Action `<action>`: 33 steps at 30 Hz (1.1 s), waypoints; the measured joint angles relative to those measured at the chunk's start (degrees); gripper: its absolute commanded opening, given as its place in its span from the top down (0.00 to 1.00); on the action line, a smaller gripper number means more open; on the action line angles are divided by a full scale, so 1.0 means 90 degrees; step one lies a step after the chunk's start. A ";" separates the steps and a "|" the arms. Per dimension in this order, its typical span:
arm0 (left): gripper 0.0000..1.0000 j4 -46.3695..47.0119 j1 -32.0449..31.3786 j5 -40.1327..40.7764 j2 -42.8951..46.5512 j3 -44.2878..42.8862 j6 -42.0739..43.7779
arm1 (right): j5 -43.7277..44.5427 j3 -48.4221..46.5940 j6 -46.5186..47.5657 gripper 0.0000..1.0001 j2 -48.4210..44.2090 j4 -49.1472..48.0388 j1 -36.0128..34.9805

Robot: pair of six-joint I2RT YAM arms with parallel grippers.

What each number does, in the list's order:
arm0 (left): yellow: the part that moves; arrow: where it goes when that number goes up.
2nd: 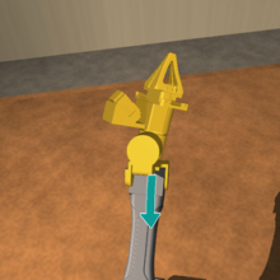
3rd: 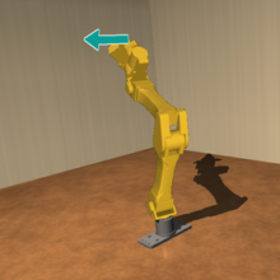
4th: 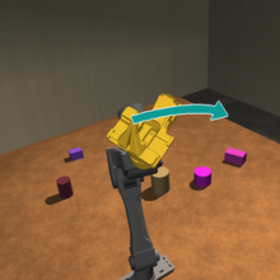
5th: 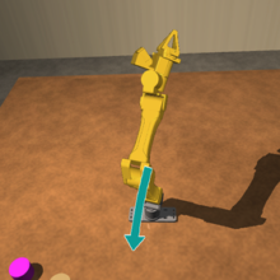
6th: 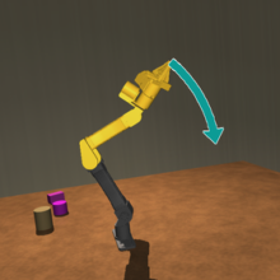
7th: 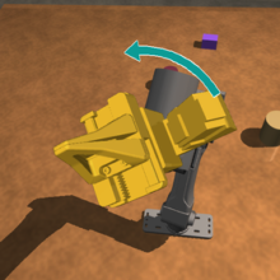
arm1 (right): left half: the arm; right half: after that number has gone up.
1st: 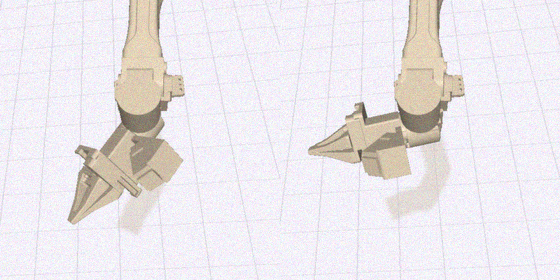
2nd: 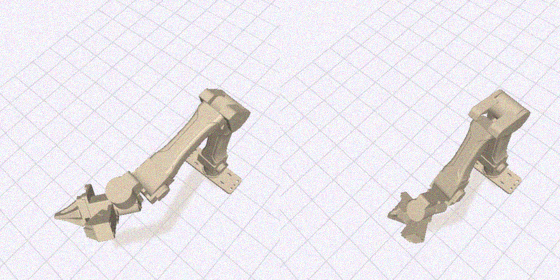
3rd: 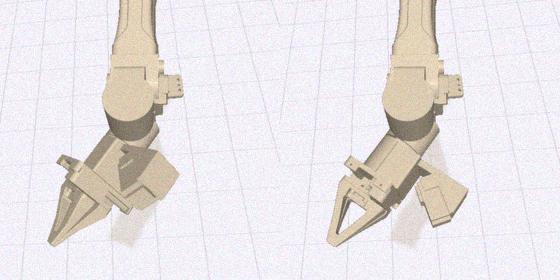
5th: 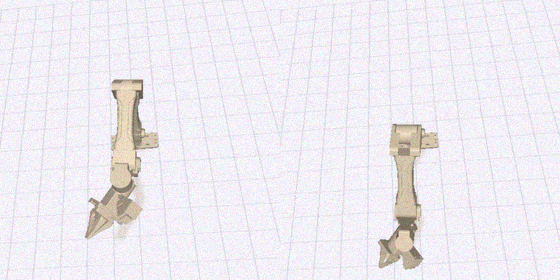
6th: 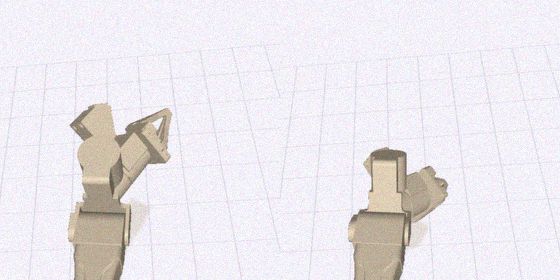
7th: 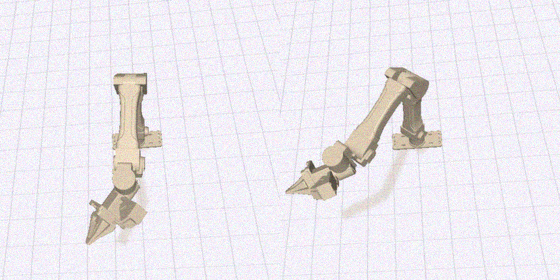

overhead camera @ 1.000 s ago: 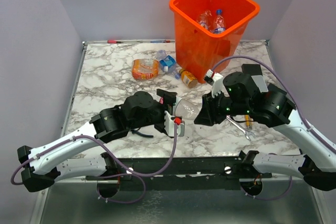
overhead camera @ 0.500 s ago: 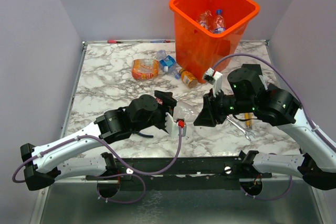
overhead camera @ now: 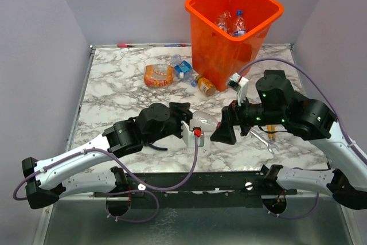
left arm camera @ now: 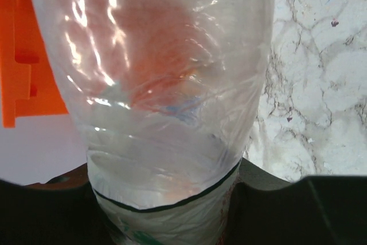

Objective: Put the plastic bottles in the bin
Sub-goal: Place the plastic bottle in the trash bin.

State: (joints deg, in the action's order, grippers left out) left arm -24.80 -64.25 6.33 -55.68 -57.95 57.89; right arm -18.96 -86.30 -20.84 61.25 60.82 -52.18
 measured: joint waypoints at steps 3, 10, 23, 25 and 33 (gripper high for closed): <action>0.65 0.0124 0.0000 -0.0136 0.0041 0.0002 -0.0318 | 0.0221 -0.0085 -0.0058 0.00 -0.0236 -0.0153 0.0000; 0.66 0.0653 0.0000 -0.0831 0.0005 0.0100 -0.2628 | 0.1685 0.1180 -0.0469 0.01 -0.2203 -0.2560 0.0000; 0.67 0.4600 0.0000 -0.1428 0.0753 0.2994 -0.8371 | 0.2732 0.3164 -0.0612 0.00 -0.2822 -0.5459 0.0000; 0.67 0.4913 0.0000 -0.1355 0.0865 0.3055 -0.8738 | 0.2477 0.3266 -0.0619 0.00 -0.2577 -0.5654 0.0000; 0.67 0.5314 0.0000 -0.1239 0.0947 0.3075 -0.9408 | 0.1758 0.3322 -0.0675 0.00 -0.1562 -0.5984 0.0000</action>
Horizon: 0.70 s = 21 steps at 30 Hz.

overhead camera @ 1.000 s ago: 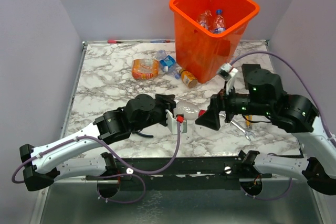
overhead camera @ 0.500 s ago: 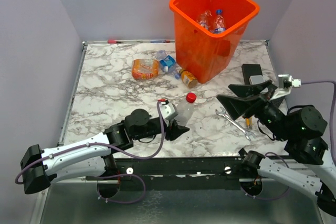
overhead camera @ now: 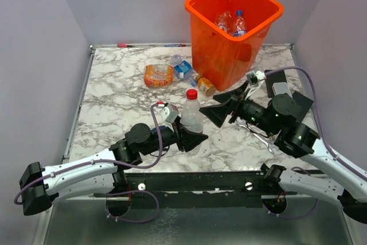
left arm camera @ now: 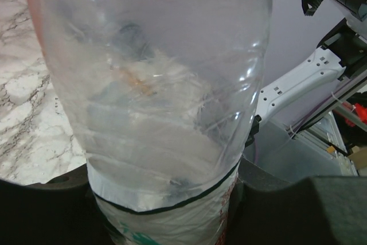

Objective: Put the plastic bottles in the bin
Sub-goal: Place the plastic bottle in the trash bin.

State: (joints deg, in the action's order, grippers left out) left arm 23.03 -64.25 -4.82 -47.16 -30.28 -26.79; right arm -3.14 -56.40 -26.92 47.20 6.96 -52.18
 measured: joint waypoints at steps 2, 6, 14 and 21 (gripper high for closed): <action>0.67 -0.0032 0.0000 0.0019 0.0002 0.0000 -0.0046 | -0.0019 0.0000 -0.0027 0.00 0.0151 -0.0012 0.0000; 0.67 -0.0170 0.0000 0.0039 0.0010 0.0000 -0.0068 | -0.0017 -0.0005 -0.0056 0.01 0.0250 -0.0168 0.0000; 0.67 -0.0879 0.0000 0.0036 -0.0024 -0.0228 0.0061 | -0.0080 -0.0937 0.0019 0.23 0.1115 -0.0233 0.0000; 0.67 -0.1270 0.0000 0.0049 0.0027 -0.0539 0.0279 | -0.0357 -0.1642 0.0109 0.49 0.1685 0.0226 0.0000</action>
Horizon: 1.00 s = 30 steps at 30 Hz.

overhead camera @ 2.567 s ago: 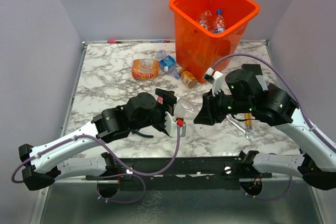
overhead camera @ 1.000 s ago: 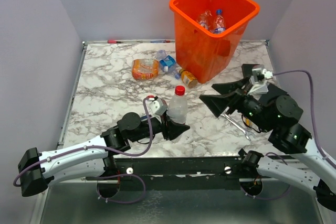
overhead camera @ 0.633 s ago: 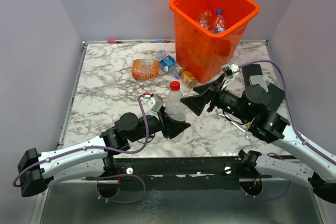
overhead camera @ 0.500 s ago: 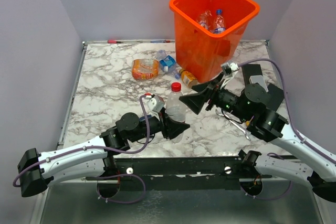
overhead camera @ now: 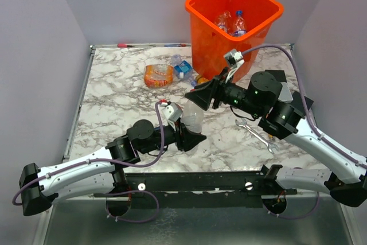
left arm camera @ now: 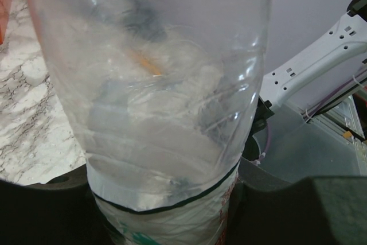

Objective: Put the plastic bottles in the bin
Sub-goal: Place the plastic bottle in the trash bin.

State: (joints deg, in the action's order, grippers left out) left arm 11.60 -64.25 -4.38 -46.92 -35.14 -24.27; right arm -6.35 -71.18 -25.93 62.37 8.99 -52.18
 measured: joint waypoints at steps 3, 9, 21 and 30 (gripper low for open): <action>0.67 -0.0194 0.0000 0.0051 0.0019 -0.0002 0.0034 | -0.0090 -0.0080 -0.0007 0.68 0.0112 0.0257 0.0000; 0.01 -0.0512 0.0000 0.0102 -0.0027 -0.0100 0.0138 | -0.0143 -0.0153 0.0034 1.00 0.0136 0.0551 -0.0024; 0.01 -0.0763 -0.0036 0.2931 0.1129 -0.0755 0.0714 | 0.2295 -0.2827 0.1226 1.00 0.0117 0.1409 -0.0027; 0.01 -0.1498 -0.0029 0.5697 0.2373 -0.0440 0.0576 | 0.5066 -0.3815 0.3971 1.00 0.0894 -0.1406 0.0146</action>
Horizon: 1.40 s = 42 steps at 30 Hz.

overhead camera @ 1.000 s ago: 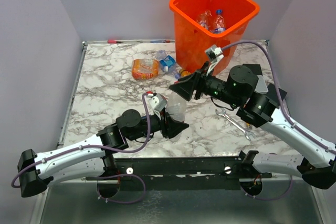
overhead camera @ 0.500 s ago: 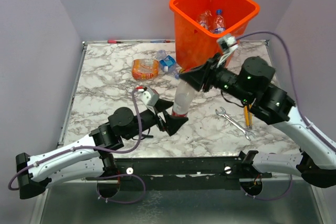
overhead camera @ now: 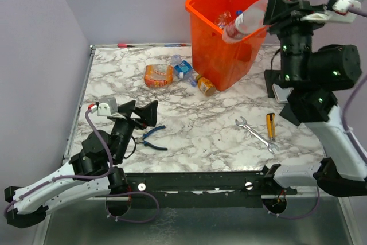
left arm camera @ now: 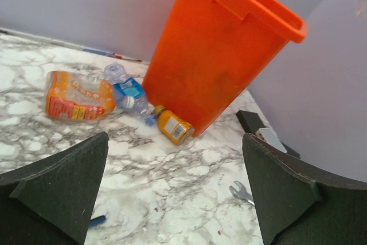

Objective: Put the plastic bottles in the bin
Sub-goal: Place the plastic bottle in the trash bin.

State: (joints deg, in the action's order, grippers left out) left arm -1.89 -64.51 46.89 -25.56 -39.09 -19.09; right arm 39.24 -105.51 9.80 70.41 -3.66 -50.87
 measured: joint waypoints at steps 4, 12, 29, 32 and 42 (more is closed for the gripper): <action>0.01 -0.0245 0.0000 0.0226 0.0206 0.0374 -0.0219 | 0.0155 -0.0330 0.0495 1.00 0.0954 -0.1030 0.1350; 0.01 -0.0486 0.0000 0.0260 0.0321 0.0894 -0.0835 | -0.0131 -0.0525 -0.0529 1.00 0.2669 -0.1620 0.3662; 0.01 -0.0469 0.0000 0.0231 0.0097 0.1214 -0.1217 | -0.1197 -0.2125 -0.1989 0.50 0.5017 -0.0342 0.4163; 0.01 -0.0461 0.0000 0.0216 0.0027 0.1246 -0.1265 | -0.1715 -0.2540 -0.2470 0.04 0.5185 0.0187 0.4167; 0.01 -0.0250 0.0000 0.0153 -0.0359 0.1251 -0.1236 | -0.2288 -0.3349 -0.3055 0.00 0.5127 0.1180 0.4165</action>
State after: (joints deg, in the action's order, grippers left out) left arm -4.14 -64.51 48.27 -28.80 -27.83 -30.22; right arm 18.65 -135.66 -17.69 116.55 6.96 -13.39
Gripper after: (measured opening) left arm 0.991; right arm 0.994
